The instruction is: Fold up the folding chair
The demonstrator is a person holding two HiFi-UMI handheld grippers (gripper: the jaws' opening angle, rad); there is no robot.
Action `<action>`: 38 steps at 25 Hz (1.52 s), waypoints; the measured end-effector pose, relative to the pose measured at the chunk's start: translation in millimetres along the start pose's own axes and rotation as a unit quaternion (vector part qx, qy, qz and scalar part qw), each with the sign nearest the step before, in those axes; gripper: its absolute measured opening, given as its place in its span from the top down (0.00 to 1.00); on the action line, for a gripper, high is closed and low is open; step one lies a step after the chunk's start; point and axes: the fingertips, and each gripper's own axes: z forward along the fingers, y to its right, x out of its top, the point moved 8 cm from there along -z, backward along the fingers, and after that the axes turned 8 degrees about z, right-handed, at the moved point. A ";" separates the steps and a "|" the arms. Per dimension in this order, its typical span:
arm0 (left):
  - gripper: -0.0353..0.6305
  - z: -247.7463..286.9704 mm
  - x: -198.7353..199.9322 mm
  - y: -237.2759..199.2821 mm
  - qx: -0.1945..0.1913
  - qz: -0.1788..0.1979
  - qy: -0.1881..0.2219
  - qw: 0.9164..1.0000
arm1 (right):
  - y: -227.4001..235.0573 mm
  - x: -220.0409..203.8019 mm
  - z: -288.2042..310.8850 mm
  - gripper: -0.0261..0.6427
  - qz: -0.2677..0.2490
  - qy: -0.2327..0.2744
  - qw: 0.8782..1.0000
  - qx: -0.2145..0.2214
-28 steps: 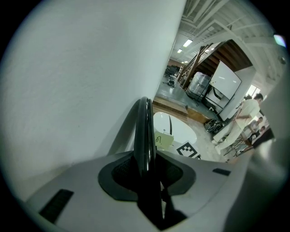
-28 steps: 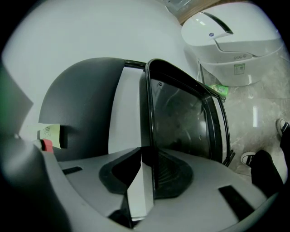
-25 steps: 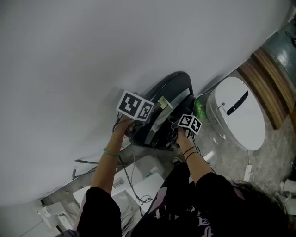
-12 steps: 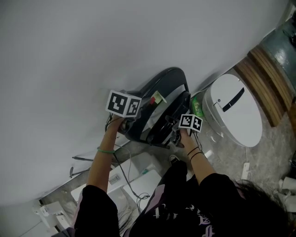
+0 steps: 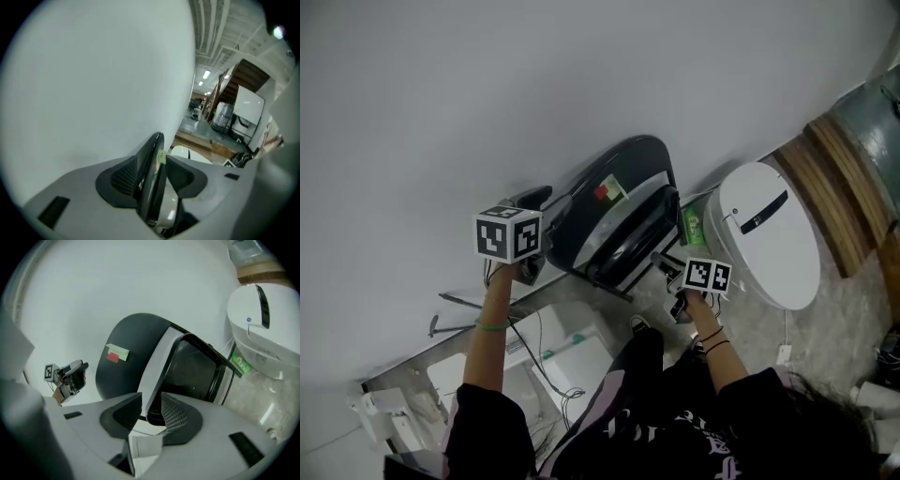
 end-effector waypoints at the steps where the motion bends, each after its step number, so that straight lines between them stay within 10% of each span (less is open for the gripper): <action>1: 0.66 -7.3 -3.6 9.0 -0.004 -0.024 0.020 1.000 | -4.4 -2.3 -12.7 0.76 -0.014 -0.002 1.000 0.003; 11: 0.78 -37.3 -45.8 165.8 0.027 -0.158 0.147 0.976 | -58.1 1.4 -137.6 0.82 -0.167 -0.026 0.984 0.051; 22: 0.93 -52.7 -115.3 371.8 0.080 -0.212 0.115 0.967 | -65.3 -47.2 -242.1 0.91 -0.260 -0.048 0.961 0.081; 38: 0.93 -171.4 -238.0 441.6 0.014 -0.254 0.119 0.960 | -83.4 -207.5 -286.3 0.92 -0.250 -0.010 0.965 0.078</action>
